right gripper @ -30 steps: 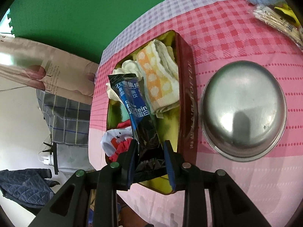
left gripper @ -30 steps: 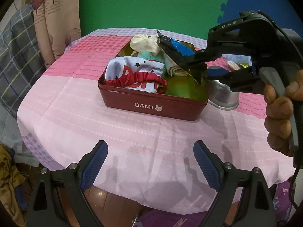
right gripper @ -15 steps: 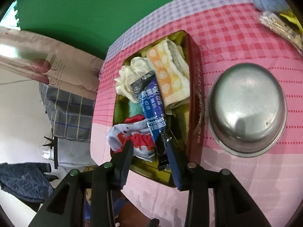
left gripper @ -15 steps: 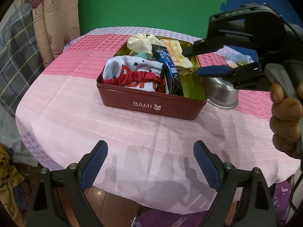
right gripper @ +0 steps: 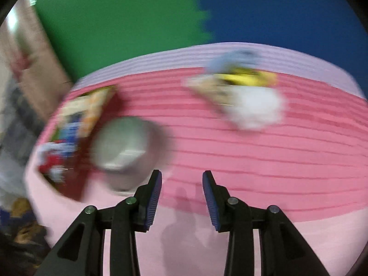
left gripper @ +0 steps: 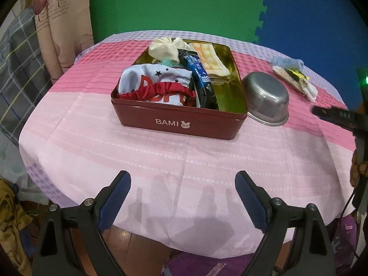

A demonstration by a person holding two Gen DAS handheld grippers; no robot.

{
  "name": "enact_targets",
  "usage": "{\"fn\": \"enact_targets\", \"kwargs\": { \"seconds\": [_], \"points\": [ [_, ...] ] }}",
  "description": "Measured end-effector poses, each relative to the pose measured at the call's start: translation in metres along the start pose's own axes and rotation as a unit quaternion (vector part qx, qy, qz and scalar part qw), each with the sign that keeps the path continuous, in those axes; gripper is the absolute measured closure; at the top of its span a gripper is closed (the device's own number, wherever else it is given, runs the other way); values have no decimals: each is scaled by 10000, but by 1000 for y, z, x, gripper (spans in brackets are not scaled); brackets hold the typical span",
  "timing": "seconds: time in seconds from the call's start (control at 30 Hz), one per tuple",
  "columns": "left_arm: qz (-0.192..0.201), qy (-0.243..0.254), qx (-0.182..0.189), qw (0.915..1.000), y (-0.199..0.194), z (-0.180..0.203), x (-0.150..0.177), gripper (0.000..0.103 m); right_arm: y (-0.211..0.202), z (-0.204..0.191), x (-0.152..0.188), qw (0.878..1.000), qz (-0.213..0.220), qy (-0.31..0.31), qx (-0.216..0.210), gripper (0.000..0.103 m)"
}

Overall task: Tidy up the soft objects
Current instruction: 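Grasp the white sock with the left gripper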

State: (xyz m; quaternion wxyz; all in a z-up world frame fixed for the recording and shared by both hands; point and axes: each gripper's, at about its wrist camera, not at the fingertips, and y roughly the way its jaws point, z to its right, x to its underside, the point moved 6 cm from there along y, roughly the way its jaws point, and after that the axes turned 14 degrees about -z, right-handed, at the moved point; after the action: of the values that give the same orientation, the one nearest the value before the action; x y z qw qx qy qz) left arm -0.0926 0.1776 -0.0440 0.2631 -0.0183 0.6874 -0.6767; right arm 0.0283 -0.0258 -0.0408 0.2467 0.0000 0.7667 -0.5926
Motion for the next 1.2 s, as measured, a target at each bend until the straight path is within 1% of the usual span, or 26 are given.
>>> {"fn": "enact_targets", "kwargs": {
  "seconds": [0.07,0.13,0.2,0.3,0.33,0.4,0.5,0.63,0.7,0.83,0.87,0.9,0.97,1.0,1.07,1.2],
  "points": [
    [-28,53,-37,10000,2,3,1,13,0,50,4,9984,60,312,461,66],
    [-64,124,-96,9999,4,7,1,13,-3,93,6,9949,129,566,823,66],
    [-90,198,-151,9997,5,12,2,13,-3,123,6,9906,127,707,1165,66],
    [-115,306,-195,9993,5,19,4,13,-3,161,3,9861,125,905,1392,66],
    [-112,349,-221,9991,4,23,4,13,-3,168,1,9851,164,940,1431,65],
    [-86,438,-293,9986,2,28,4,13,-3,181,-4,9838,198,998,1477,54],
    [-59,592,-383,9975,-2,37,1,13,0,188,-9,9841,269,1032,1423,46],
    [-27,839,-466,9954,-10,51,-9,13,5,188,-15,9842,361,1009,1413,43],
    [34,979,-449,9942,-16,63,-18,13,7,188,-19,9847,423,987,1369,35],
    [207,1325,-395,9902,-28,90,-43,13,8,186,-20,9845,450,954,1401,33],
    [264,1425,-376,9887,-31,98,-51,13,8,187,-21,9849,450,947,1376,30],
    [326,1562,-325,9867,-34,109,-62,13,9,186,-21,9857,442,926,1336,26],
    [355,1719,-153,9844,-37,126,-76,10,11,185,-21,9871,411,862,1283,22],
    [369,1797,-4,9830,-39,138,-88,9,12,184,-22,9869,398,838,1319,21],
    [393,1895,176,9809,-39,155,-103,8,14,182,-23,9870,393,827,1324,21],
    [242,2013,686,9768,-30,198,-140,8,10,184,-21,9891,506,922,1033,20]
  ]
}}
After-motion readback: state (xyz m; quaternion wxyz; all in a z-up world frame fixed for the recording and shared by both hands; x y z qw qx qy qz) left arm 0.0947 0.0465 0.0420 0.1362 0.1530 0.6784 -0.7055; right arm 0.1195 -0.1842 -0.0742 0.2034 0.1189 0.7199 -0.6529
